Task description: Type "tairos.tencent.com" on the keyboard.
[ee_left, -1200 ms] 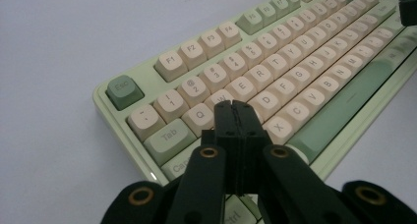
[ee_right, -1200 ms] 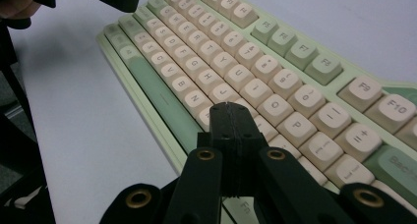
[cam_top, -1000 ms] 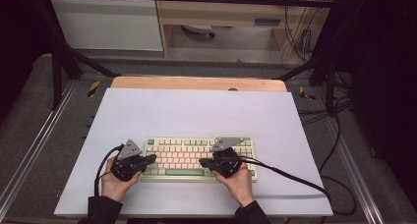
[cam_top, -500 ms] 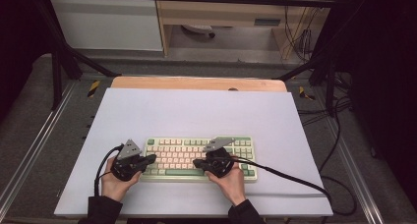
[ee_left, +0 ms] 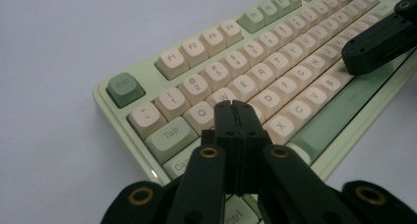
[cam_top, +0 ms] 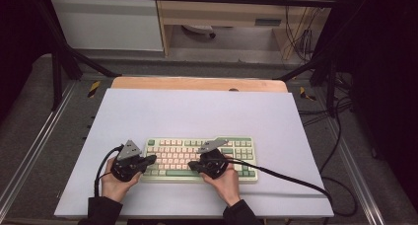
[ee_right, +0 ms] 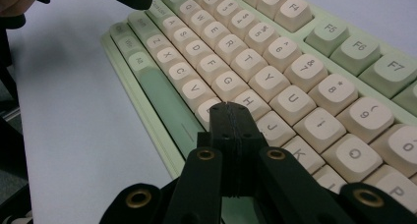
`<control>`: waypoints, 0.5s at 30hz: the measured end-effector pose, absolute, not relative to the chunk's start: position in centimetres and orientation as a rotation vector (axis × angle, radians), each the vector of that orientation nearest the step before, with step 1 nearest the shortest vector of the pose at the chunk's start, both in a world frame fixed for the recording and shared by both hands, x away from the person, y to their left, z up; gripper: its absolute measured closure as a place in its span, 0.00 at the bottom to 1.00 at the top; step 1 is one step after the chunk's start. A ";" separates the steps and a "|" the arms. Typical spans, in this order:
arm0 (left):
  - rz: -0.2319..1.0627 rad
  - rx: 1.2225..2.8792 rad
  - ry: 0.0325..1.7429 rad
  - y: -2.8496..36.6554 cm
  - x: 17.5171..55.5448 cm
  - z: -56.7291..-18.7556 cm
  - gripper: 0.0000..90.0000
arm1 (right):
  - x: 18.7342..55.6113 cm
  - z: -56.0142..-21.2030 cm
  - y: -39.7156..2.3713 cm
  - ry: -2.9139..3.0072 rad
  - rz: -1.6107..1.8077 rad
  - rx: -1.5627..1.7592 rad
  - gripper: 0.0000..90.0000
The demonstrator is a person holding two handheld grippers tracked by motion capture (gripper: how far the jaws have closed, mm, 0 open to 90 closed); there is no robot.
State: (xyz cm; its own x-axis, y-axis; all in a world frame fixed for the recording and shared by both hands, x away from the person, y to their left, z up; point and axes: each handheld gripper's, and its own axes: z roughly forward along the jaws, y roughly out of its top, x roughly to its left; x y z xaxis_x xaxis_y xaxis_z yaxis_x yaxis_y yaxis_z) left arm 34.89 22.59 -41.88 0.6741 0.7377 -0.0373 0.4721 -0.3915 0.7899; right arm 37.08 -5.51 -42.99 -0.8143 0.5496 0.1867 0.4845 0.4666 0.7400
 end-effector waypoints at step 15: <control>0.410 2.056 0.929 22.6 34.8 -41.8 1.00 | 37.0 -41.7 -6.3 2.594 1.279 0.907 1.00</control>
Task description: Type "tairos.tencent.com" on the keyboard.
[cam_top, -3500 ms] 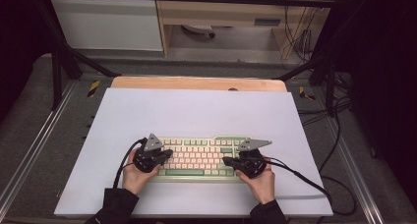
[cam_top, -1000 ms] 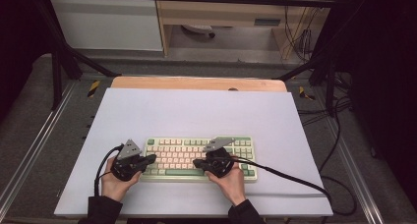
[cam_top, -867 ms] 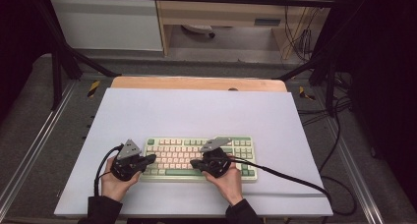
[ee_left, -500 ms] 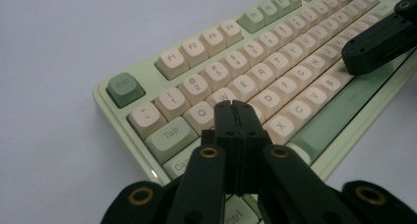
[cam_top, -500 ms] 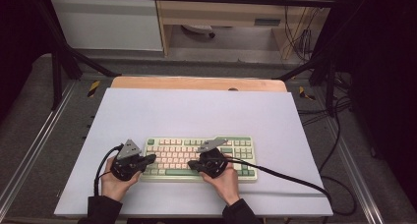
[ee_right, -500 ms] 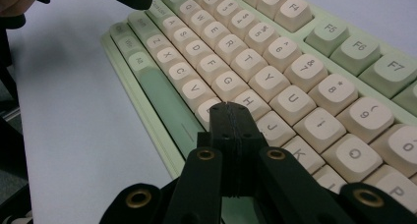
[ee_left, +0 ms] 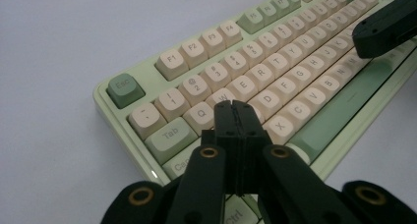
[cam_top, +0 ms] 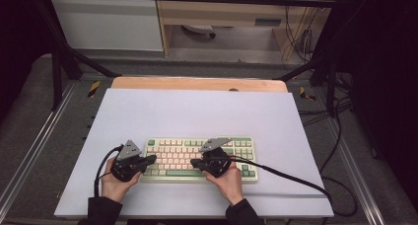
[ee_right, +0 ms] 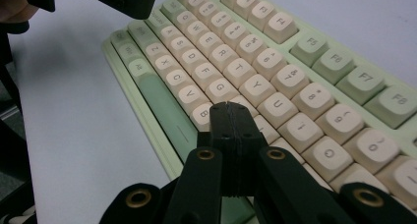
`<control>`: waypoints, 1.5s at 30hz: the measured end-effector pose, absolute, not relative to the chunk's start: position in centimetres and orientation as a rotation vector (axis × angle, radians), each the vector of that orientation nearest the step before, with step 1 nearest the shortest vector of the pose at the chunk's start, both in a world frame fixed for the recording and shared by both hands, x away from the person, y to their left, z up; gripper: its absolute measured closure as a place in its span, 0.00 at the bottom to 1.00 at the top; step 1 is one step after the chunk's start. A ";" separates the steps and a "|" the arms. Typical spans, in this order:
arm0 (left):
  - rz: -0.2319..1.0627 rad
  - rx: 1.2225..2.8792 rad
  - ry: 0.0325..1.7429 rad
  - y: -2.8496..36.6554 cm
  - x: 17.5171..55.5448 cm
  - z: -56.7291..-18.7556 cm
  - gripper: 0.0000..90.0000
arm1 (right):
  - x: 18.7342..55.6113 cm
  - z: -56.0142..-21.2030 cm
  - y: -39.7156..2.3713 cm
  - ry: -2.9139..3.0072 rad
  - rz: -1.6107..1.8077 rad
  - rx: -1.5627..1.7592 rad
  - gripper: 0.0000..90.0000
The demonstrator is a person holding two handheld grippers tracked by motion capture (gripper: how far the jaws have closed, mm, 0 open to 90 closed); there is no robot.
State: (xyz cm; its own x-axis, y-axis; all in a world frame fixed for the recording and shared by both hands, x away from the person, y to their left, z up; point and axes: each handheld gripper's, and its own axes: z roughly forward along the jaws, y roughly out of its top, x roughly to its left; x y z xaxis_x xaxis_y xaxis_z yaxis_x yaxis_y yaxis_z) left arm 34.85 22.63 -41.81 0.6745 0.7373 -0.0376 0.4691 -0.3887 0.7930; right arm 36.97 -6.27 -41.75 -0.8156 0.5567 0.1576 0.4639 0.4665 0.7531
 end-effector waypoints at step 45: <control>0.366 2.100 0.860 19.5 34.9 -41.9 1.00 | 35.9 -41.1 -14.7 2.484 1.269 1.055 1.00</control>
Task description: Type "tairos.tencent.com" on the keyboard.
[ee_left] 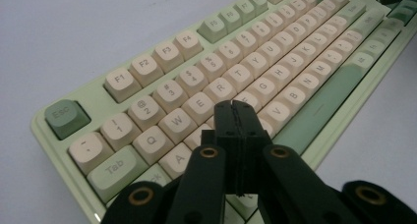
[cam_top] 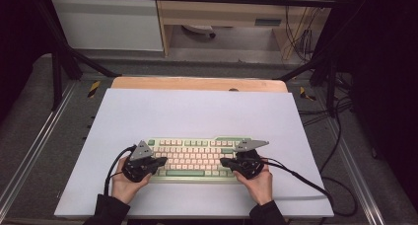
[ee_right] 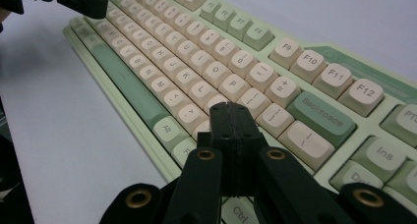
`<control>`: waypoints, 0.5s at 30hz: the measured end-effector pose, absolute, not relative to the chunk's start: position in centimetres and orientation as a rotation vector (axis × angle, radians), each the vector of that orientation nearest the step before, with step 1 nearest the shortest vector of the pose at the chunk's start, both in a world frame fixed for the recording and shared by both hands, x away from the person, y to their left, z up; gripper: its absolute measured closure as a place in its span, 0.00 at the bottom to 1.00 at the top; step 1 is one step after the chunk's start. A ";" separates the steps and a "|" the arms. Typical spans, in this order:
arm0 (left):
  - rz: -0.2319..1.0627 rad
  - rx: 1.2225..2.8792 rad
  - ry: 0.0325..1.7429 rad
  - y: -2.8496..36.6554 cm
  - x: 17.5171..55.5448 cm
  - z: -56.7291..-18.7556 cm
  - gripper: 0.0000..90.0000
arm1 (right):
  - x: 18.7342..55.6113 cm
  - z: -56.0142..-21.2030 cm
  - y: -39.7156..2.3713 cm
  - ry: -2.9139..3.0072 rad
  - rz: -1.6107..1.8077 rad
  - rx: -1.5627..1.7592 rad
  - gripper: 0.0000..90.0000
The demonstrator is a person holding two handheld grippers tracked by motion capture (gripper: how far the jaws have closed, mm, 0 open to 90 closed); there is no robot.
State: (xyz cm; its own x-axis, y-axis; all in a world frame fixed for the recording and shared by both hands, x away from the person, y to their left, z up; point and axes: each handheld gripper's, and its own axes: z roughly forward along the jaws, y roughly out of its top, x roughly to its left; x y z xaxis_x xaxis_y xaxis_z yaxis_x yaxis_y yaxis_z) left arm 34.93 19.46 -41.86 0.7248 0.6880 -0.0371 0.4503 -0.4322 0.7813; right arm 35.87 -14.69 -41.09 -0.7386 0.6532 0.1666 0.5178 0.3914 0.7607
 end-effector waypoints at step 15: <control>0.342 2.150 0.821 17.3 35.1 -42.7 1.00 | 35.8 -41.1 -15.0 2.477 1.272 1.053 1.00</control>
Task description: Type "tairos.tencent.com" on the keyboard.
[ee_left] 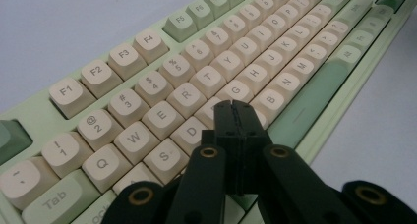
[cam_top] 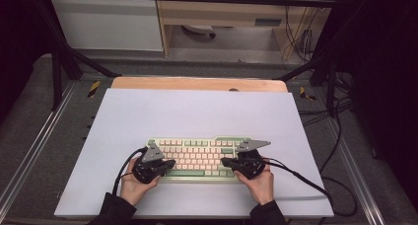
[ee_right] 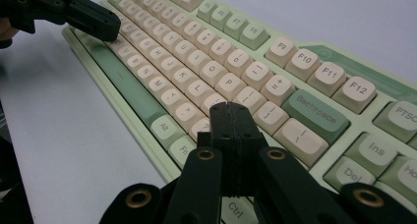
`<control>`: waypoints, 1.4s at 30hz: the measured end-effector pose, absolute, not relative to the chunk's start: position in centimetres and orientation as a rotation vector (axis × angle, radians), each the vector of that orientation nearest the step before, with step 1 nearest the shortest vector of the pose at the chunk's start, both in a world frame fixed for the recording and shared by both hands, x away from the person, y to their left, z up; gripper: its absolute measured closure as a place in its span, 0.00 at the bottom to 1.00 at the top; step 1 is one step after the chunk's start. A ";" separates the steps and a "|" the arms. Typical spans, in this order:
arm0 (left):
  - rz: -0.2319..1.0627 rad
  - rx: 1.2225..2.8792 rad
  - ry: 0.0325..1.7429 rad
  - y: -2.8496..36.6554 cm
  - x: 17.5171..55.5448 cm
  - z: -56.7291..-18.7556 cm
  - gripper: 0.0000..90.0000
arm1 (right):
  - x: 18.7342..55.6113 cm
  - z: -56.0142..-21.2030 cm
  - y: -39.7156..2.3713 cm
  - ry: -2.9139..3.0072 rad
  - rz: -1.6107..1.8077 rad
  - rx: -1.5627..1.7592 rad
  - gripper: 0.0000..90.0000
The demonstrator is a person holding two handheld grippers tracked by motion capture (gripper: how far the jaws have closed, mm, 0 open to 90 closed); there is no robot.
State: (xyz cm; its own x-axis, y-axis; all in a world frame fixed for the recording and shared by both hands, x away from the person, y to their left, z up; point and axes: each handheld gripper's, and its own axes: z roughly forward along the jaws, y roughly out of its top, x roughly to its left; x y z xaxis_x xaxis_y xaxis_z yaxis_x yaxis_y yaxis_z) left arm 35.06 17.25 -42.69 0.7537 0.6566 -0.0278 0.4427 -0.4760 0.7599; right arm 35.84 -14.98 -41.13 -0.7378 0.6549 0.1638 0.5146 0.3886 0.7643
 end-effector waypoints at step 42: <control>0.373 2.122 0.829 18.5 34.7 -41.6 1.00 | 35.9 -41.3 -15.1 2.478 1.269 1.061 1.00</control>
